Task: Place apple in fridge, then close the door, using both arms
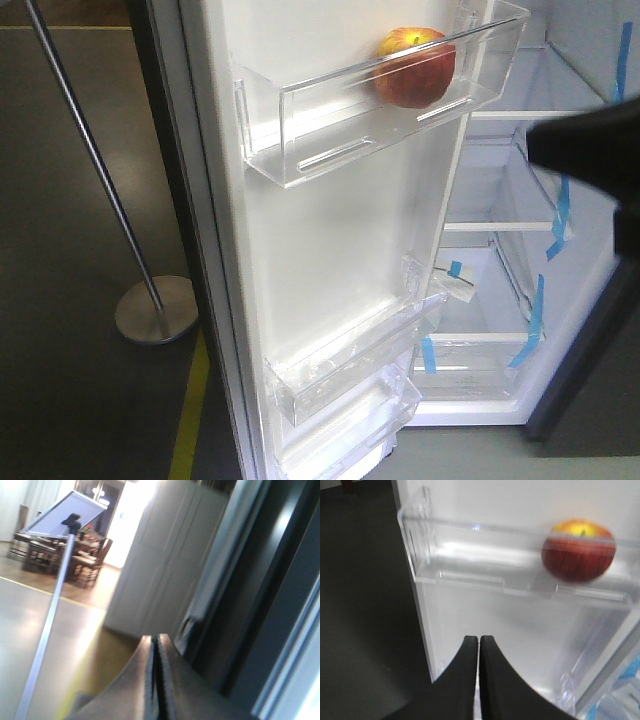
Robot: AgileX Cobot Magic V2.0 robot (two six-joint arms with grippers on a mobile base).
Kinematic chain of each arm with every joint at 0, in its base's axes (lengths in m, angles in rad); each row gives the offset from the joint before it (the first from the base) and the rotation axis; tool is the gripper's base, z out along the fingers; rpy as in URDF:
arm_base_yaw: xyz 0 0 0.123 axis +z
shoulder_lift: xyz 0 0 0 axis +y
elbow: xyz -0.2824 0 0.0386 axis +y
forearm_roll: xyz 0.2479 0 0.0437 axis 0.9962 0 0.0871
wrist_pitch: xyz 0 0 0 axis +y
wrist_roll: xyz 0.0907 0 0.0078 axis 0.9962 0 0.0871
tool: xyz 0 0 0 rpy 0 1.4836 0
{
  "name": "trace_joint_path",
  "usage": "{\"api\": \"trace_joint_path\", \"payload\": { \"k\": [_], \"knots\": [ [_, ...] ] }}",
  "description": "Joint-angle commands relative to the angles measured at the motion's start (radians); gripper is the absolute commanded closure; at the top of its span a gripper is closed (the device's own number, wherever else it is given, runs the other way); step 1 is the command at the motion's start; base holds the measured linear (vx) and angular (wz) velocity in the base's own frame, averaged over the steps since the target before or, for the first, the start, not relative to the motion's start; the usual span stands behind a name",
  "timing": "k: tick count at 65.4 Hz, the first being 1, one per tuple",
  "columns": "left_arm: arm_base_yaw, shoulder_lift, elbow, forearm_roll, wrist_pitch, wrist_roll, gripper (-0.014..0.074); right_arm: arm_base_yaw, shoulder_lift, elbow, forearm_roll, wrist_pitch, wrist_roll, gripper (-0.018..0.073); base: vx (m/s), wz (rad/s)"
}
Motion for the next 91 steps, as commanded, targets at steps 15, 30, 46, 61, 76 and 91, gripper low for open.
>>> {"api": "trace_joint_path", "payload": {
  "k": [15, 30, 46, 61, 76, 91],
  "knots": [
    [-0.006, -0.015, -0.026, -0.090, -0.253, -0.186, 0.0603, 0.000, -0.269, 0.324, 0.044, -0.103, 0.006, 0.0564, 0.00, 0.00],
    [-0.006, -0.014, -0.027, -0.083, -0.334, -0.529, 0.0603, 0.000, -0.370, 0.335, 0.036, -0.112, 0.048, 0.0564, 0.00, 0.00],
    [-0.006, -0.006, -0.123, 0.089, -0.378, -0.648, 0.0603, 0.000, -0.489, 0.335, 0.034, -0.131, 0.061, 0.0564, 0.00, 0.00],
    [-0.006, 0.209, -0.414, 0.267, -0.266, -0.648, 0.0603, 0.000, -0.577, 0.335, 0.035, -0.076, 0.091, 0.0564, 0.00, 0.00],
    [-0.006, 0.580, -0.687, 0.313, -0.374, -0.647, 0.0603, 0.000, -0.633, 0.335, 0.041, -0.062, 0.125, 0.0564, 0.00, 0.00],
    [-0.006, 0.935, -0.945, 0.308, -0.508, -0.692, 0.0603, 0.000, -0.662, 0.335, 0.041, -0.041, 0.132, 0.0564, 0.00, 0.00]
  ]
}}
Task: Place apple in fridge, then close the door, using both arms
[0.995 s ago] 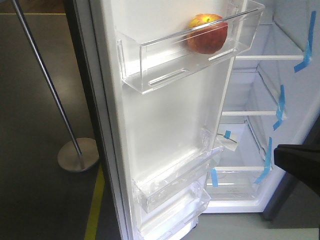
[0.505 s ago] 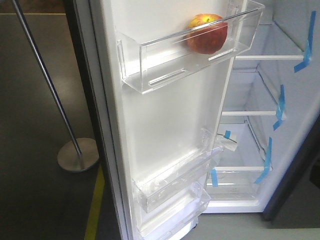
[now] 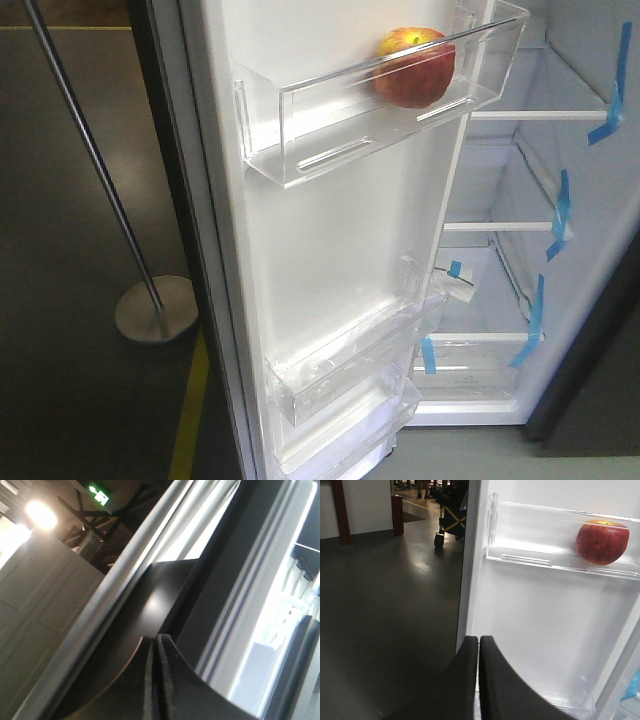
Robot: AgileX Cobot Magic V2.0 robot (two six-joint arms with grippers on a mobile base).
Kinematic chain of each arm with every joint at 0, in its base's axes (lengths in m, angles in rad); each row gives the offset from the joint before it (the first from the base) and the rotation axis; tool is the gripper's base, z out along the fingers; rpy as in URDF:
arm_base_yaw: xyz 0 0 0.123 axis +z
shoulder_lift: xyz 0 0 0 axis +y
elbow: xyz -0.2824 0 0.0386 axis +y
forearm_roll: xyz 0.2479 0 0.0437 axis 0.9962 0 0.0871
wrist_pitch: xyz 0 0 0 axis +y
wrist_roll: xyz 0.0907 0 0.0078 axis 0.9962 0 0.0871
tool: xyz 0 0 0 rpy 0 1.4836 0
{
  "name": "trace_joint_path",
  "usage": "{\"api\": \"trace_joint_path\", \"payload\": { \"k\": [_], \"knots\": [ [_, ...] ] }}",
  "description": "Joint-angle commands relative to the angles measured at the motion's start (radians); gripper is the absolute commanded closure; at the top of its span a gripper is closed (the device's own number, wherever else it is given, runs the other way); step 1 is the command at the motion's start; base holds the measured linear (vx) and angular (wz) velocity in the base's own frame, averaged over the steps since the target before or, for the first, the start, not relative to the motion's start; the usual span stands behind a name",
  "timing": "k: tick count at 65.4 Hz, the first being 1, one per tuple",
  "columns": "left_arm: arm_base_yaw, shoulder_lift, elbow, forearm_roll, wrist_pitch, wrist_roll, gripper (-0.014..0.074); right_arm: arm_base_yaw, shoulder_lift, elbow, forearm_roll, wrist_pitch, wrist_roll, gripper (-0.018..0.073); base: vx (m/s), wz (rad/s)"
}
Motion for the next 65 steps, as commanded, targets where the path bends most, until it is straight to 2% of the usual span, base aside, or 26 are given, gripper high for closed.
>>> {"api": "trace_joint_path", "payload": {
  "k": [1, 7, 11, 19, 28, 37, 42, 48, 53, 65],
  "knots": [
    [-0.006, 0.135, -0.125, -0.014, -0.092, -0.059, 0.0603, 0.000, 0.014, -0.026, 0.038, -0.050, 0.001, 0.0564, 0.00, 0.00],
    [-0.006, 0.259, -0.219, 0.012, -0.091, -0.164, 0.0599, 0.000, 0.014, -0.026, 0.039, -0.050, 0.001, 0.0564, 0.00, 0.00],
    [-0.006, 0.325, -0.270, 0.070, -0.092, -0.242, 0.0589, 0.000, 0.014, -0.026, 0.038, -0.051, 0.001, 0.0564, 0.00, 0.00],
    [-0.006, 0.461, -0.384, 0.233, -0.112, -0.424, 0.0537, 0.000, 0.014, -0.026, 0.035, -0.054, 0.000, 0.0564, 0.00, 0.00],
    [-0.006, 0.596, -0.511, 0.355, -0.140, -0.626, 0.0393, 0.000, 0.014, -0.026, 0.035, -0.057, 0.000, 0.0564, 0.00, 0.00],
    [-0.006, 0.717, -0.626, 0.407, -0.160, -0.783, 0.0215, 0.000, 0.014, -0.026, 0.035, -0.058, 0.000, 0.0562, 0.00, 0.00],
    [-0.006, 0.779, -0.680, 0.414, -0.204, -0.830, 0.0149, 0.000, 0.014, -0.026, 0.035, -0.058, 0.000, 0.0562, 0.00, 0.00],
    [-0.009, 0.849, -0.743, 0.412, -0.300, -0.830, 0.0100, 0.000, 0.014, -0.026, 0.035, -0.058, 0.000, 0.0562, 0.00, 0.00],
    [-0.028, 0.891, -0.787, 0.412, -0.357, -0.830, 0.0094, 0.000, 0.014, -0.026, 0.036, -0.058, 0.001, 0.0562, 0.00, 0.00],
    [-0.112, 0.939, -0.848, 0.416, -0.361, -0.830, 0.0094, 0.000, 0.014, -0.026, 0.042, -0.058, 0.004, 0.0562, 0.00, 0.00]
  ]
}}
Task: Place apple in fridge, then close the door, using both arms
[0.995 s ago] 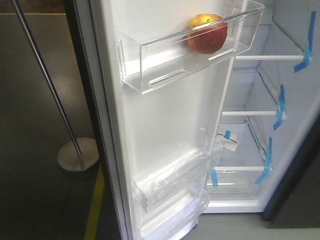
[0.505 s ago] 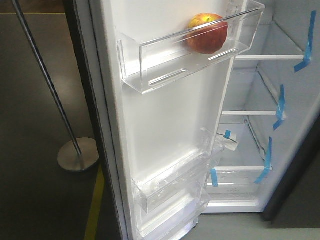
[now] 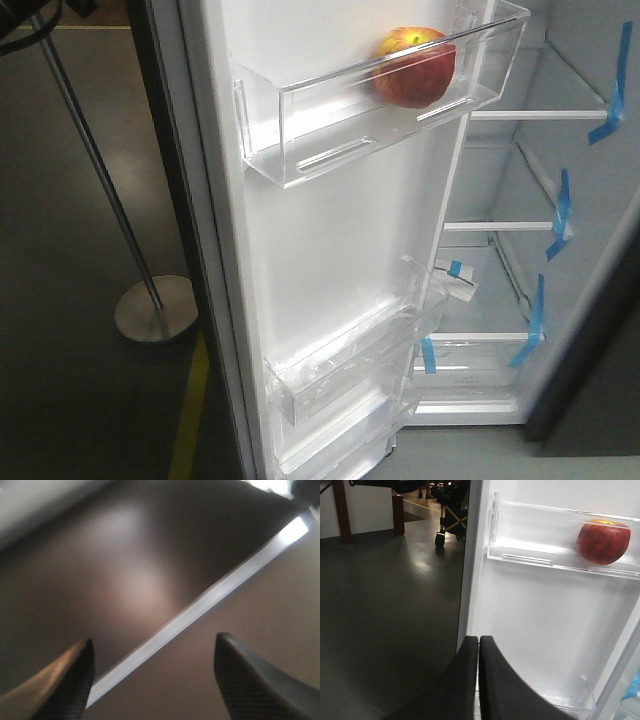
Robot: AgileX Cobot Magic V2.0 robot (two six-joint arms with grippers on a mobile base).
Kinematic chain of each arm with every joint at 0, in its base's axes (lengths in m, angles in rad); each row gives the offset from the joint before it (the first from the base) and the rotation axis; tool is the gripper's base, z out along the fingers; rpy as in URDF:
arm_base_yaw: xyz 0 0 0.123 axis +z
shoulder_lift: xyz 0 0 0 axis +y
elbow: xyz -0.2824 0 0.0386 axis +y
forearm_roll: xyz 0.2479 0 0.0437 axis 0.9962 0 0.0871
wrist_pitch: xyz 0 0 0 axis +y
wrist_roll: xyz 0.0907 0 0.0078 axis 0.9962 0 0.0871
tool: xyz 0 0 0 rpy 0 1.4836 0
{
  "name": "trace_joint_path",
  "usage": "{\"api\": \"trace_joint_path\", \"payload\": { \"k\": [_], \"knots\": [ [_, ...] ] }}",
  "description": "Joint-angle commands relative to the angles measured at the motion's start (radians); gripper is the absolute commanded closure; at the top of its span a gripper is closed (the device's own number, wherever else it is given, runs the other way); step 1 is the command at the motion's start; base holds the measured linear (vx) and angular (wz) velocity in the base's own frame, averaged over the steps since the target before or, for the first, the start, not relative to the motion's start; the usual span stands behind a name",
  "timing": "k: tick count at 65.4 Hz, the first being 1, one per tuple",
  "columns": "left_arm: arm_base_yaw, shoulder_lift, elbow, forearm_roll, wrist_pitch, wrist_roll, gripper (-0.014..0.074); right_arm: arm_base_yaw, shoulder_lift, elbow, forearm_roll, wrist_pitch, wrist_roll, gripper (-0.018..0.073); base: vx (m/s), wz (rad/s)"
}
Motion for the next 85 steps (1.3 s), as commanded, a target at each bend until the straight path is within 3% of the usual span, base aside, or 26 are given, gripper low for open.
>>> {"api": "trace_joint_path", "payload": {
  "k": [1, 18, 25, 33, 39, 44, 48, 54, 66, 77, 85],
  "knots": [
    [-0.051, -0.035, -0.051, -0.046, -0.050, -0.011, 0.0094, 0.000, 0.016, -0.026, 0.042, -0.062, 0.002, 0.0562, 0.00, 0.00],
    [-0.142, -0.034, -0.051, 0.058, -0.145, -0.011, 0.0094, 0.000, 0.016, -0.026, 0.042, -0.055, 0.004, 0.0562, 0.00, 0.00],
    [-0.209, -0.034, -0.051, 0.084, -0.206, -0.011, 0.0094, 0.000, 0.016, -0.026, 0.042, -0.055, 0.004, 0.0562, 0.00, 0.00],
    [-0.340, -0.034, -0.051, 0.104, -0.196, -0.011, 0.0094, 0.000, 0.016, -0.026, 0.042, -0.056, 0.004, 0.0562, 0.00, 0.00],
    [-0.467, -0.030, -0.051, 0.130, -0.100, -0.003, 0.0094, 0.000, 0.016, -0.026, 0.042, -0.056, 0.004, 0.0562, 0.00, 0.00],
    [-0.555, -0.028, -0.051, 0.146, -0.045, 0.045, 0.0094, 0.000, 0.016, -0.026, 0.042, -0.057, 0.004, 0.0562, 0.00, 0.01],
    [-0.587, -0.029, -0.059, 0.179, -0.036, 0.106, 0.0096, 0.000, 0.016, -0.026, 0.042, -0.067, 0.003, 0.0562, 0.00, 0.01],
    [-0.591, -0.037, -0.077, 0.244, -0.062, 0.120, 0.0112, 0.000, 0.016, -0.026, 0.038, -0.097, 0.003, 0.0562, 0.00, 0.00],
    [-0.535, -0.079, -0.106, 0.385, -0.078, 0.112, 0.0209, 0.000, 0.017, -0.026, -0.034, -0.229, 0.007, 0.0561, 0.00, 0.00],
    [-0.464, -0.144, -0.109, 0.547, -0.080, 0.110, 0.0370, -0.006, 0.078, -0.026, -0.240, -0.413, 0.098, 0.0522, 0.00, 0.00],
    [-0.417, -0.198, -0.109, 0.645, -0.079, 0.072, 0.0503, -0.006, 0.177, -0.032, -0.384, -0.506, 0.157, 0.0412, 0.00, 0.00]
  ]
}}
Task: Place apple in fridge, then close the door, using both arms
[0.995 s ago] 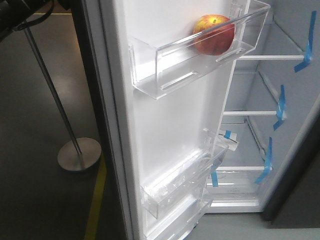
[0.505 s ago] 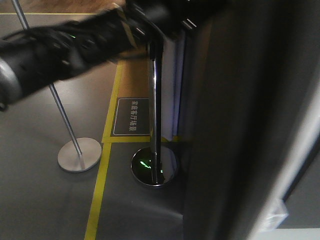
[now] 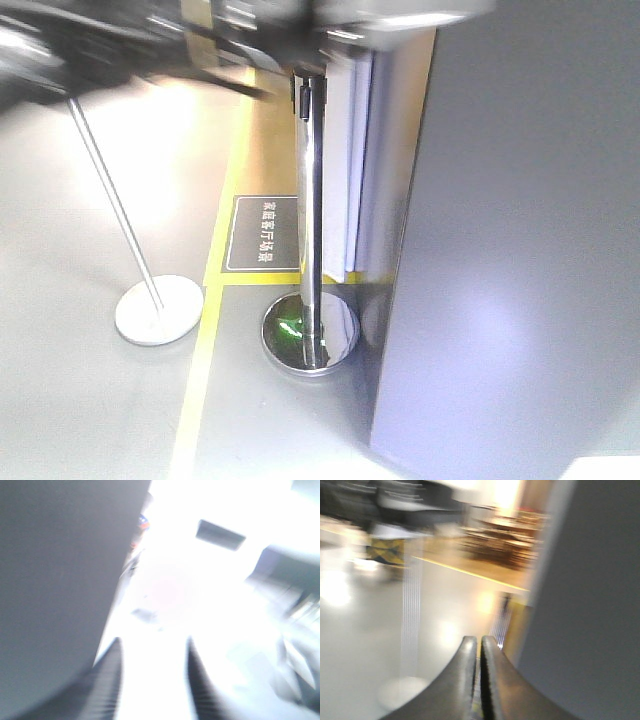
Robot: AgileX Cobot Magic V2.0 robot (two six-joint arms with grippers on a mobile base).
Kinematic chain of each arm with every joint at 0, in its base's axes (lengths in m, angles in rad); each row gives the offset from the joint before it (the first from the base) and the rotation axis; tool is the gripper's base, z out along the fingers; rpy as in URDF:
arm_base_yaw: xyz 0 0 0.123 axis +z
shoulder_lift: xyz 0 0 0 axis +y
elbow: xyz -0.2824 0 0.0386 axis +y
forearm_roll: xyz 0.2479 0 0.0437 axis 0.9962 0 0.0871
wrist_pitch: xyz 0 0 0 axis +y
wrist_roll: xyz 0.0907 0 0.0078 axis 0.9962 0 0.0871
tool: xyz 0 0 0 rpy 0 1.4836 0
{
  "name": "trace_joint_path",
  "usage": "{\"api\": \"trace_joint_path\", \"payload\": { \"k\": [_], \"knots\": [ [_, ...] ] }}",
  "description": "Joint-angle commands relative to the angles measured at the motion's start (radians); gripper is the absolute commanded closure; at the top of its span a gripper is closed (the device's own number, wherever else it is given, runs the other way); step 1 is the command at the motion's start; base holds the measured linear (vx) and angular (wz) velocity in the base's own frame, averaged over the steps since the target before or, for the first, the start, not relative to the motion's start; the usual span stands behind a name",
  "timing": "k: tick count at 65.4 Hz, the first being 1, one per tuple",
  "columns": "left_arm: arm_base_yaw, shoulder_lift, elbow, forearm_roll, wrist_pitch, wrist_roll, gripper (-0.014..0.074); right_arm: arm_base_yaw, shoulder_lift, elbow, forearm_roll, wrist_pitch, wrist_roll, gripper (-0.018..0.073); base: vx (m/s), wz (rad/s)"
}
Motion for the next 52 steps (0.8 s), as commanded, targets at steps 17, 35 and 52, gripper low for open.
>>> {"api": "trace_joint_path", "payload": {
  "k": [17, 35, 52],
  "knots": [
    [0.098, -0.183, -0.031, 0.216, 0.000, -0.114, 0.0605, -0.006, 0.328, -0.073, -0.231, -0.389, 0.134, 0.0053, 0.00, 0.00],
    [0.137, -0.225, -0.030, 0.215, -0.007, -0.114, 0.0605, -0.071, 0.561, -0.157, -0.221, -0.563, 0.150, 0.0039, 0.00, 0.00],
    [0.147, -0.223, -0.030, 0.215, -0.020, -0.114, 0.0605, -0.141, 0.742, -0.283, -0.219, -0.561, 0.153, 0.0053, 0.00, 0.00]
  ]
}}
